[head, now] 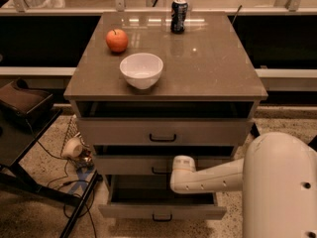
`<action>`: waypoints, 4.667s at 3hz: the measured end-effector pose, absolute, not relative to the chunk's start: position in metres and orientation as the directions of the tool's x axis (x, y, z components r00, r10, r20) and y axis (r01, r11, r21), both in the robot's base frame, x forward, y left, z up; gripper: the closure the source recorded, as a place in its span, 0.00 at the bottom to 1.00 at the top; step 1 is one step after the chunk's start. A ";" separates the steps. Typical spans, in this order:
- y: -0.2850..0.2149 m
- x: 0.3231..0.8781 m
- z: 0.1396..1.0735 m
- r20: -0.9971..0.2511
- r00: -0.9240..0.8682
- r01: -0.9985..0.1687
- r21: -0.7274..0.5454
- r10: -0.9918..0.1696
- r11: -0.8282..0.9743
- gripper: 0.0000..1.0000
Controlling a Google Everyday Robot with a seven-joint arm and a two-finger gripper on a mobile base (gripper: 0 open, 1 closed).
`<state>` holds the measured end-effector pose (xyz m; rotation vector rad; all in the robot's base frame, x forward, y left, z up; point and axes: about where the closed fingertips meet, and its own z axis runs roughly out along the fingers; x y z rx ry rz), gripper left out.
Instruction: Open bottom drawer
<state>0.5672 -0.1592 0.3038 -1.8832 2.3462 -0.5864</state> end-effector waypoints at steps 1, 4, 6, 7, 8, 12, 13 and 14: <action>-0.188 0.528 0.285 0.167 -0.228 -0.952 -0.247 -0.959 0.183 1.00; -0.172 0.548 0.272 0.148 -0.141 -0.971 -0.211 -0.979 0.108 1.00; -0.168 0.573 0.255 0.102 -0.038 -0.985 -0.173 -0.994 0.020 1.00; -0.171 0.569 0.252 0.098 -0.056 -0.984 -0.171 -0.994 0.039 1.00; -0.181 0.557 0.237 0.066 -0.036 -0.985 -0.169 -0.997 0.024 1.00; -0.187 0.567 0.184 -0.101 -0.023 -0.977 -0.208 -0.995 0.044 1.00; -0.187 0.566 0.183 -0.098 -0.026 -0.978 -0.204 -0.995 0.045 1.00; -0.186 0.548 0.170 -0.060 -0.060 -0.987 -0.144 -0.996 0.068 1.00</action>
Offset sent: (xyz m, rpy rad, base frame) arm -0.0322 -0.0234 -0.0159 0.0262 0.0758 0.0013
